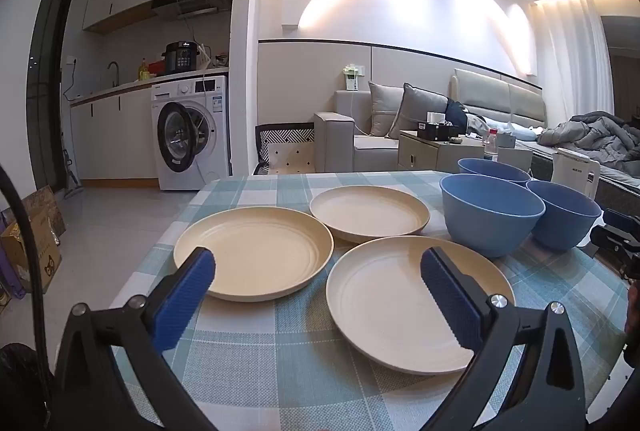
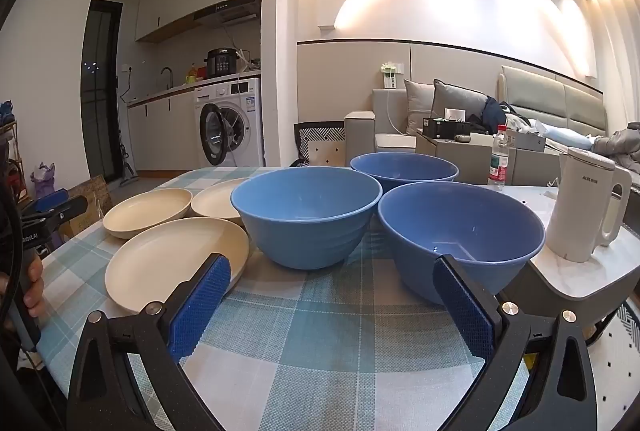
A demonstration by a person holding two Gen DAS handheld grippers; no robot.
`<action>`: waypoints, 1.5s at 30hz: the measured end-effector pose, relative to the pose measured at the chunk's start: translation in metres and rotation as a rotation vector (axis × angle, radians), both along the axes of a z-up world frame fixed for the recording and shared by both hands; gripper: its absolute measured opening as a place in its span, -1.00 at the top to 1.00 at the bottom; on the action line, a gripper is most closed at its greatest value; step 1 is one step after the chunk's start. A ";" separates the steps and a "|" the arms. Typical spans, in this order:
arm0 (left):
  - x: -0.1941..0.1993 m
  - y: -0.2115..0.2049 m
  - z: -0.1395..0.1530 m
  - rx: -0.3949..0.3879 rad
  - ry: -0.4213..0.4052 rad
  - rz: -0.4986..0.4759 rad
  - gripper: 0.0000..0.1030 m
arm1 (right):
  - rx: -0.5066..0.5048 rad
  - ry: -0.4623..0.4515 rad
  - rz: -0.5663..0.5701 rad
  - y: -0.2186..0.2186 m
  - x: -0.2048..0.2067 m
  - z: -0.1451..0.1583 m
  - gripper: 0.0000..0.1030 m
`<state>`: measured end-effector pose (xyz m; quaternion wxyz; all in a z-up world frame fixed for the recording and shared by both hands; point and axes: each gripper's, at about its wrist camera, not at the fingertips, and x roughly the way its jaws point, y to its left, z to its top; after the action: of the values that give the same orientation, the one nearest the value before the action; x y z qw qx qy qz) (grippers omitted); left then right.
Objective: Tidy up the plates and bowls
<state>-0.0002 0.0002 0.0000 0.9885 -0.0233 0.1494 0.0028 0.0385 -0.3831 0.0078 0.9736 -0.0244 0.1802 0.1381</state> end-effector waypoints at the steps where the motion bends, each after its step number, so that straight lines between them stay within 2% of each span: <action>1: 0.000 0.000 0.000 0.003 0.001 0.000 -1.00 | -0.001 0.001 0.002 0.000 0.000 0.000 -0.99; 45: 0.002 0.000 -0.003 0.008 0.006 -0.001 -1.00 | -0.009 -0.003 0.009 0.005 0.000 0.004 -0.99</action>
<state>0.0015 0.0000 -0.0028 0.9881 -0.0192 0.1523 0.0031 0.0385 -0.3785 0.0116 0.9731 -0.0298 0.1791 0.1418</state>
